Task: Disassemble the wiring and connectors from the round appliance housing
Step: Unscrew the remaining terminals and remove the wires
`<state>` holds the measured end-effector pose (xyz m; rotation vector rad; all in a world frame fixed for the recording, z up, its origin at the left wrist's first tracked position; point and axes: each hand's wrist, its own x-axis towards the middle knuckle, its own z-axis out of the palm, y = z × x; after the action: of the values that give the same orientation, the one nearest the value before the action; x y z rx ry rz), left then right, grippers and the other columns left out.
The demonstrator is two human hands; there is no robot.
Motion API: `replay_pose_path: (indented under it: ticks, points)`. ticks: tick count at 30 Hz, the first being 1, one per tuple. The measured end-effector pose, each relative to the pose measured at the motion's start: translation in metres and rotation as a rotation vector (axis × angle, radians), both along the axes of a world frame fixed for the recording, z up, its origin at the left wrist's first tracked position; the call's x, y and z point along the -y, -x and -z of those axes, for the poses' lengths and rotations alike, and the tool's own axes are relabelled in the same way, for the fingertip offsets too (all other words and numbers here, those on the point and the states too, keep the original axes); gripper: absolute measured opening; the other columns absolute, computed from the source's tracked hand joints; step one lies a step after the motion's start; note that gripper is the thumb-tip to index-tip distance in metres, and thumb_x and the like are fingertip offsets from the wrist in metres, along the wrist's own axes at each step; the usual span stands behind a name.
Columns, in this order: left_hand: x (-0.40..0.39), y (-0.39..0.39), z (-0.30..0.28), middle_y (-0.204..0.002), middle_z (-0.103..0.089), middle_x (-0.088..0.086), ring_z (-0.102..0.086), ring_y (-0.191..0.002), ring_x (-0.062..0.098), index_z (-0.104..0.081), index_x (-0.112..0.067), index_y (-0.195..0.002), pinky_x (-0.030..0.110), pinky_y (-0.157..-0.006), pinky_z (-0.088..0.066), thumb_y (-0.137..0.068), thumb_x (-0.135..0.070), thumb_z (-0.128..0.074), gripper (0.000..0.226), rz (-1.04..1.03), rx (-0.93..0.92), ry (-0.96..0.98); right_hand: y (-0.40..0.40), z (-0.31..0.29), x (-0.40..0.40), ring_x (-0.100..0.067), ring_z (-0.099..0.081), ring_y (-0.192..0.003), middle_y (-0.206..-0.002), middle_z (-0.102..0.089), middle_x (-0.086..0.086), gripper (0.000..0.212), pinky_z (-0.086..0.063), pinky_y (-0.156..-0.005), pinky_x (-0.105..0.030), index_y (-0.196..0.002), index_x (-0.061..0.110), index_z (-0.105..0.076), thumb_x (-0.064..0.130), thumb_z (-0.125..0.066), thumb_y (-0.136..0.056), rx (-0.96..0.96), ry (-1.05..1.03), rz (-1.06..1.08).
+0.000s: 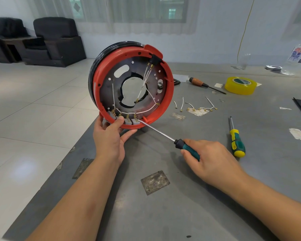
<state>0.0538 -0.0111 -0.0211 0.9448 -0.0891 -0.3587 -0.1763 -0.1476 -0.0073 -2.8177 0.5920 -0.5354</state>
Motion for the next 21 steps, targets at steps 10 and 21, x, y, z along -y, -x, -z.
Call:
replay_pose_path:
  ticks: [10,21]
  points:
    - [0.004,0.007,0.001,-0.130,-0.071,0.014,-0.078,-0.101,0.034,-0.057,-0.016,-0.140,0.058,-0.080,-0.065,-0.100,0.004,-0.065,0.046,0.009,-0.017,0.011,-0.006,-0.001,-0.006,-0.015,-0.059,-0.075,-0.087,-0.069,0.006,0.037,-0.052,-0.064,-0.037,-0.122,0.028,-0.067,0.049,-0.047,-0.098,0.061,-0.032,0.000]
    - [0.005,0.004,0.001,-0.135,-0.066,0.011,-0.077,-0.106,0.035,-0.054,-0.023,-0.144,0.058,-0.079,-0.065,-0.098,0.008,-0.064,0.056,0.018,-0.020,0.020,0.001,-0.011,0.003,-0.016,-0.064,-0.078,-0.092,-0.074,0.002,0.036,-0.057,-0.067,-0.041,-0.122,0.029,-0.070,0.049,-0.051,-0.098,0.036,-0.066,-0.026]
